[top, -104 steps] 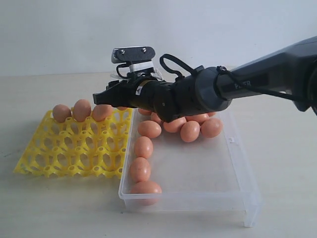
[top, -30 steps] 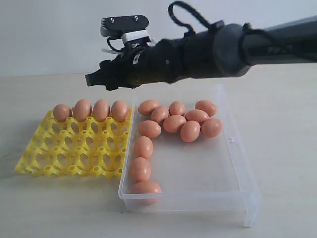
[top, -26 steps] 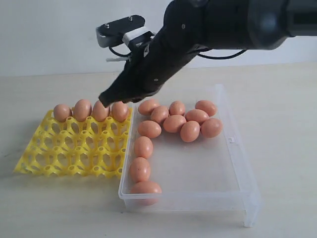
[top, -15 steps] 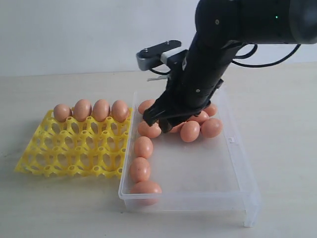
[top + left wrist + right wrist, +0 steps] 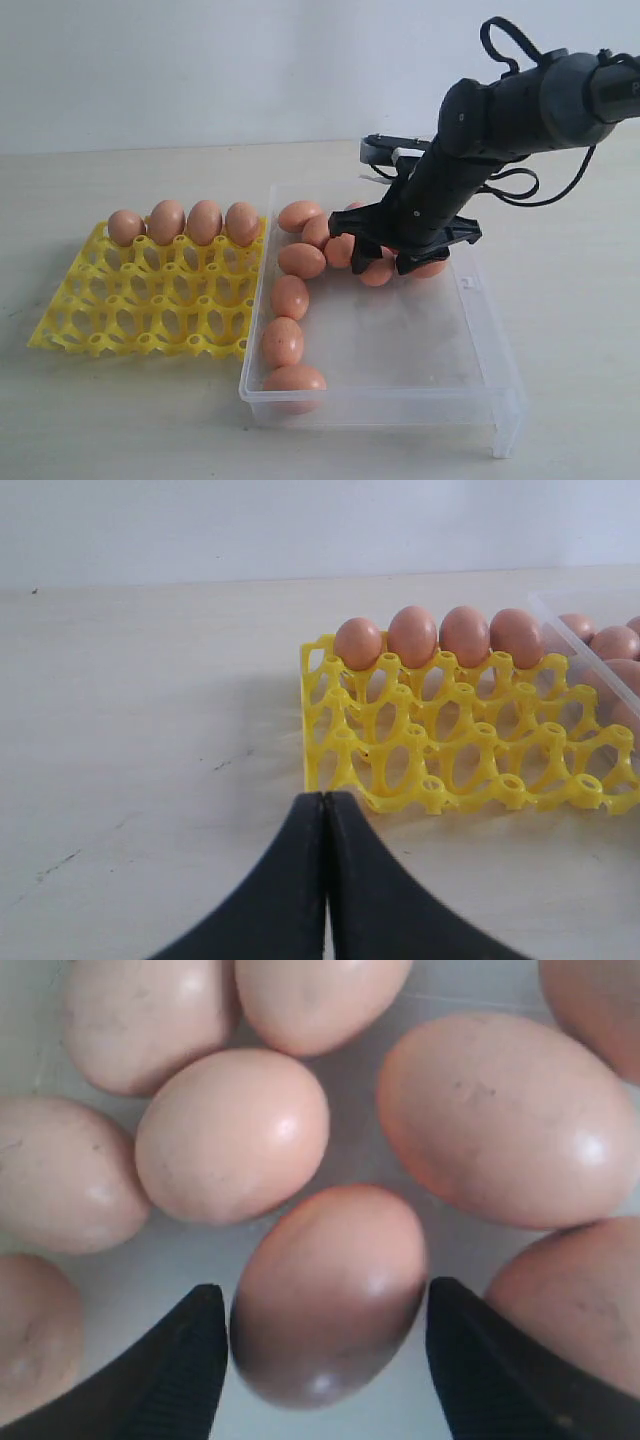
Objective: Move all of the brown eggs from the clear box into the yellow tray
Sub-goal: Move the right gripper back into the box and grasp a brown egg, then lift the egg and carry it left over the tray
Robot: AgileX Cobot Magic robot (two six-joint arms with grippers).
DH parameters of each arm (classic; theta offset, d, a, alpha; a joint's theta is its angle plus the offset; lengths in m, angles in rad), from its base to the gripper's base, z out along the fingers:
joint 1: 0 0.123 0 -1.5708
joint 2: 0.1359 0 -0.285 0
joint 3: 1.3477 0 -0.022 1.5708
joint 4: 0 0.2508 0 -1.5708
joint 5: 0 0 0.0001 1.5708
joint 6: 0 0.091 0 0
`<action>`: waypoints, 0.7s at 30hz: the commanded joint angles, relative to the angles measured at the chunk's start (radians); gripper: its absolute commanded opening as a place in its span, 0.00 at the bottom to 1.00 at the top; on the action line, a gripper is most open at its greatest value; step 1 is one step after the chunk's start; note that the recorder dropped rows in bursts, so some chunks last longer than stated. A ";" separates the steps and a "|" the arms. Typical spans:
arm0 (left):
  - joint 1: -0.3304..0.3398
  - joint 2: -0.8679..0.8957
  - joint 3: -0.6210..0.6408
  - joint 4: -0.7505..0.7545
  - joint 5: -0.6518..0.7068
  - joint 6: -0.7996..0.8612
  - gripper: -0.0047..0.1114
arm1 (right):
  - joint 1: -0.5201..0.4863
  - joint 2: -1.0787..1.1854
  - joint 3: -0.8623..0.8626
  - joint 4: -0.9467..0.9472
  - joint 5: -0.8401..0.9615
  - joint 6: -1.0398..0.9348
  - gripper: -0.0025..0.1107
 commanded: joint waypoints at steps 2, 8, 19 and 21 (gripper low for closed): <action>0.001 -0.006 -0.004 -0.001 -0.010 -0.001 0.04 | -0.016 0.037 0.003 0.061 -0.086 -0.006 0.53; 0.001 -0.006 -0.004 -0.001 -0.010 -0.001 0.04 | -0.028 0.040 0.003 0.064 -0.115 -0.008 0.53; 0.001 -0.006 -0.004 -0.001 -0.010 -0.001 0.04 | -0.030 0.040 0.003 0.059 -0.061 -0.035 0.43; 0.001 -0.006 -0.004 -0.001 -0.010 -0.001 0.04 | -0.021 0.040 0.003 0.057 -0.034 -0.072 0.29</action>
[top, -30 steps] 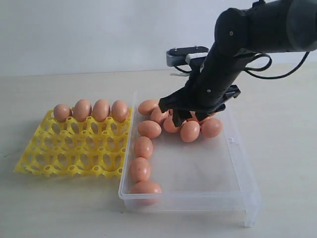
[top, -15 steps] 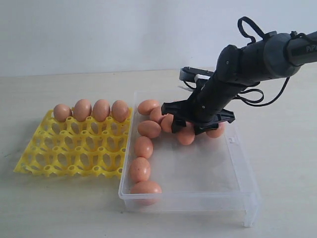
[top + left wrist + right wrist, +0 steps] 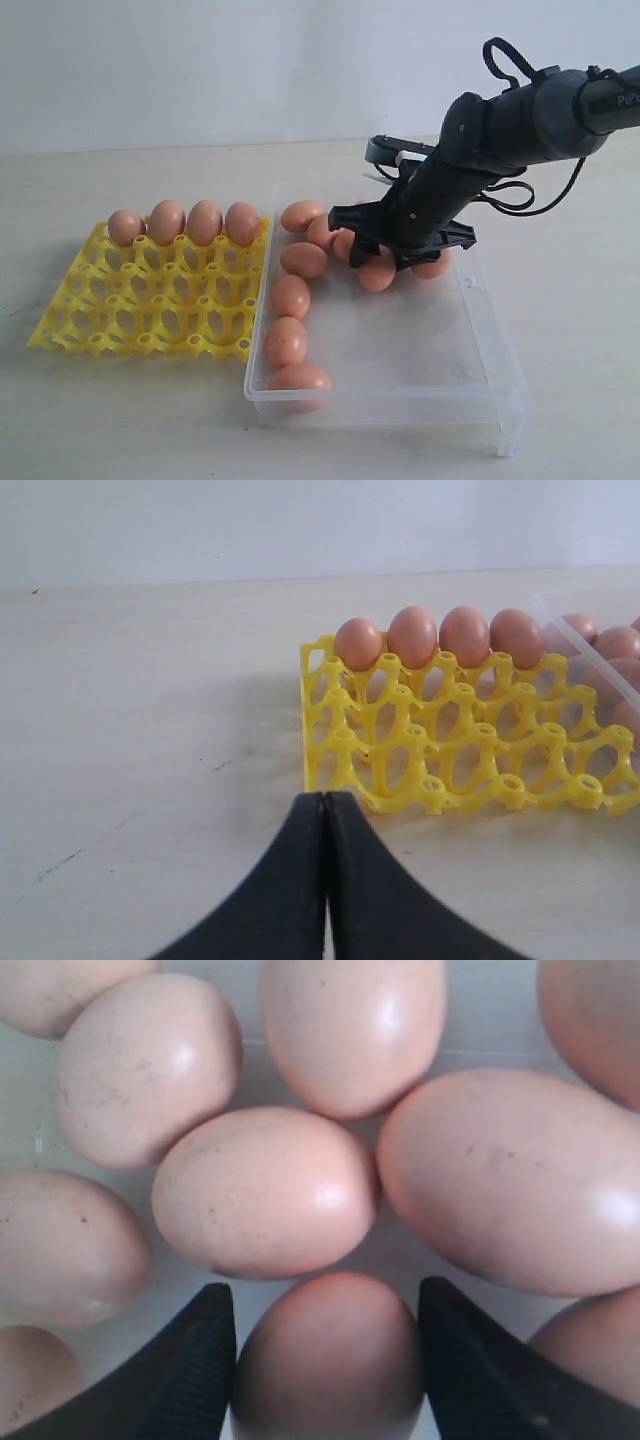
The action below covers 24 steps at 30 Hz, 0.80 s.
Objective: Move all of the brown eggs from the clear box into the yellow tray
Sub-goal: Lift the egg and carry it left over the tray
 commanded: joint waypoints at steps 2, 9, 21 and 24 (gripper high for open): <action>0.001 -0.006 -0.004 -0.001 -0.010 -0.001 0.04 | 0.006 0.002 0.002 -0.014 0.073 -0.087 0.14; 0.001 -0.006 -0.004 -0.001 -0.010 -0.001 0.04 | 0.049 -0.075 0.002 -0.030 0.076 -0.153 0.02; 0.001 -0.006 -0.004 -0.001 -0.010 -0.001 0.04 | 0.334 -0.323 0.087 -0.056 -0.439 -0.146 0.02; 0.001 -0.006 -0.004 -0.001 -0.010 -0.001 0.04 | 0.413 -0.293 0.092 -0.058 -0.622 -0.146 0.02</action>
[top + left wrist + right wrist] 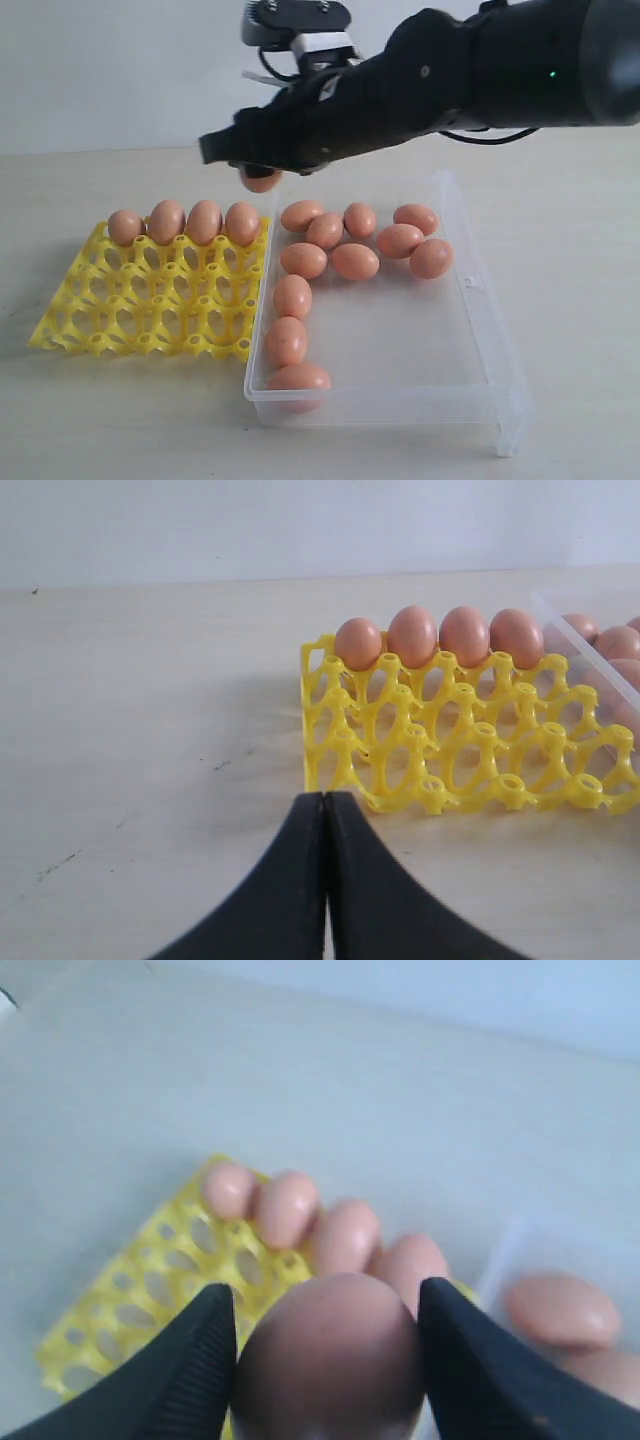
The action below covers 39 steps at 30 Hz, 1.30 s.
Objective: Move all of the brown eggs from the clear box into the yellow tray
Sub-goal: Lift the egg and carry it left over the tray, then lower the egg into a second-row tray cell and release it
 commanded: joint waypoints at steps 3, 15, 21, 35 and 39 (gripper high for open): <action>0.001 -0.006 -0.004 -0.001 -0.010 -0.001 0.04 | 0.143 0.082 0.017 -0.001 -0.421 0.018 0.02; 0.001 -0.006 -0.004 -0.001 -0.010 -0.001 0.04 | 0.180 0.427 -0.317 -0.139 -0.424 0.158 0.02; 0.001 -0.006 -0.004 -0.001 -0.010 -0.001 0.04 | 0.180 0.548 -0.472 -0.139 -0.318 0.210 0.02; 0.001 -0.006 -0.004 -0.001 -0.010 -0.001 0.04 | 0.180 0.647 -0.576 -0.139 -0.239 0.208 0.02; 0.001 -0.006 -0.004 -0.001 -0.010 -0.001 0.04 | 0.180 0.661 -0.581 -0.137 -0.239 0.206 0.02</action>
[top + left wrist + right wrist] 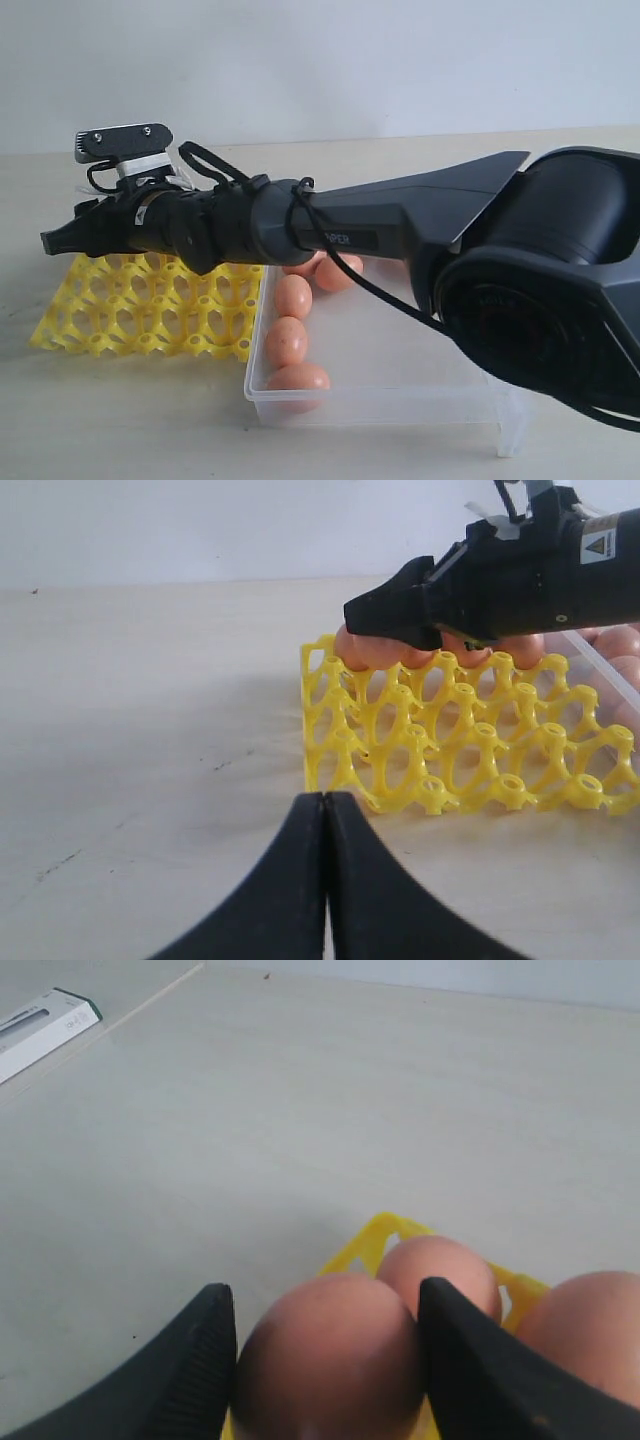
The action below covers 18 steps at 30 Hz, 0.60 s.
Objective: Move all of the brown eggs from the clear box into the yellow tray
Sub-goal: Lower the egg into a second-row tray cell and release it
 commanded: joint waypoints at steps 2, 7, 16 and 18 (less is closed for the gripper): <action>0.001 -0.006 -0.004 -0.001 -0.010 -0.001 0.04 | 0.001 0.019 -0.012 -0.003 -0.020 -0.003 0.02; 0.001 -0.006 -0.004 -0.001 -0.010 -0.001 0.04 | 0.001 0.023 -0.019 -0.003 -0.024 -0.003 0.02; 0.001 -0.006 -0.004 -0.001 -0.010 -0.001 0.04 | 0.001 0.025 -0.022 -0.003 -0.049 -0.017 0.02; 0.001 -0.006 -0.004 -0.001 -0.010 -0.001 0.04 | 0.001 0.025 -0.022 -0.003 -0.051 -0.042 0.05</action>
